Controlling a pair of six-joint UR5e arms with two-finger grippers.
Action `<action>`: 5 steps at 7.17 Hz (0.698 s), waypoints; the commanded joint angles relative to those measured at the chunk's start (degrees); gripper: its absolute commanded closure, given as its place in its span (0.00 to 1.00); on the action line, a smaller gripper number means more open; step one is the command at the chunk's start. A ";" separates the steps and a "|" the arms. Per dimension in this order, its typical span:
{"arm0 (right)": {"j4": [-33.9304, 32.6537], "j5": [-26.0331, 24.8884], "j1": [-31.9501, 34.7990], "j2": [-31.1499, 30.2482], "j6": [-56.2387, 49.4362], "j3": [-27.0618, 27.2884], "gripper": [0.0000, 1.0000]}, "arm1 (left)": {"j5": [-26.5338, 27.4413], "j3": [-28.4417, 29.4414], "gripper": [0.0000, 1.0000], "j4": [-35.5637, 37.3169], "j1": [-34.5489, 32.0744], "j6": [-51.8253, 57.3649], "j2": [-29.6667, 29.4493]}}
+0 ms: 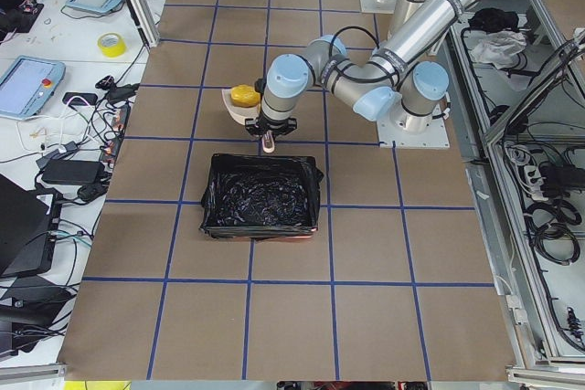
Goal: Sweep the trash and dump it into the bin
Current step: 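Carry the dustpan over the bin with the left gripper while the right withdraws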
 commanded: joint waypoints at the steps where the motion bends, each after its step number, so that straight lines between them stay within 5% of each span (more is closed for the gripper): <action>1: -7.38 -0.44 -6.09 4.07 -6.84 1.81 1.00 | 2.06 7.48 1.00 -0.15 7.18 6.42 -4.61; 5: -16.10 0.17 -8.40 5.41 -5.87 9.19 1.00 | 12.06 17.70 1.00 2.20 12.22 9.25 -12.63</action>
